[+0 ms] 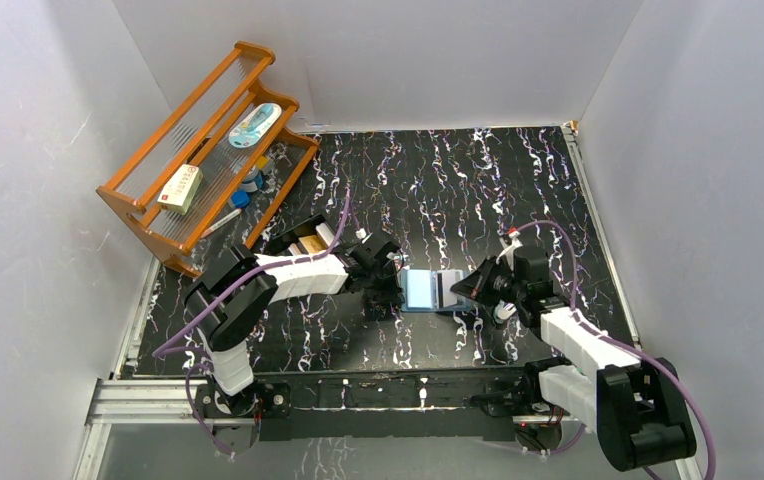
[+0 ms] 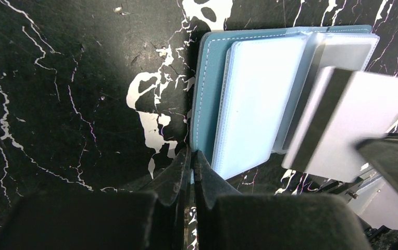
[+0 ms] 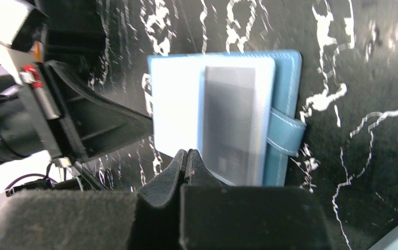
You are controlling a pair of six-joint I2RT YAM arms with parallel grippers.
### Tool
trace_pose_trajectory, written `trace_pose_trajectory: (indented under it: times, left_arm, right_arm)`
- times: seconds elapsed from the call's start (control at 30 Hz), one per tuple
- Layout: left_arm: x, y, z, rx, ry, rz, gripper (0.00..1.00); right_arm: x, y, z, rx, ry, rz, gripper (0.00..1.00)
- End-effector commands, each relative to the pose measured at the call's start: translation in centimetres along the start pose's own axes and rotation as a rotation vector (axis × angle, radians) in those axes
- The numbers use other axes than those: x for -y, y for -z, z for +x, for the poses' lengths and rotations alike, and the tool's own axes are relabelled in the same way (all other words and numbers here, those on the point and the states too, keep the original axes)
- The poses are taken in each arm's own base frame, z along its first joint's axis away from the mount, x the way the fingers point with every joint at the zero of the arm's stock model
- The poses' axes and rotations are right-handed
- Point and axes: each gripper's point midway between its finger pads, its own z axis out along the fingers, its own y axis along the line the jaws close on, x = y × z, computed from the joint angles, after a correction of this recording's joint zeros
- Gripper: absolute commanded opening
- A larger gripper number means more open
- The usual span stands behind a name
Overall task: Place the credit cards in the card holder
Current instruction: Insert the credit card into the card holder.
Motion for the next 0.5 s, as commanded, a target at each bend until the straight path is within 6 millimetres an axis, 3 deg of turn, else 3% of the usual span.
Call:
trace_pose_trajectory:
  times: [0.0,0.4,0.47]
  left_arm:
    - [-3.0,0.5,1.9,-0.049,-0.028,-0.126,0.0]
    - [-3.8,0.4,2.5,-0.065,-0.012,-0.138,0.0]
    - [-3.7,0.3,2.7,-0.07,-0.011,-0.137,0.0]
  right_arm:
    - [-3.2,1.0,-3.6,0.07,0.092,-0.032,0.0]
    - [-3.4,0.1,-3.5,0.075,0.085,-0.084,0.0]
    - [-2.2,-0.2,-2.3,0.053,0.065,-0.072,0.0]
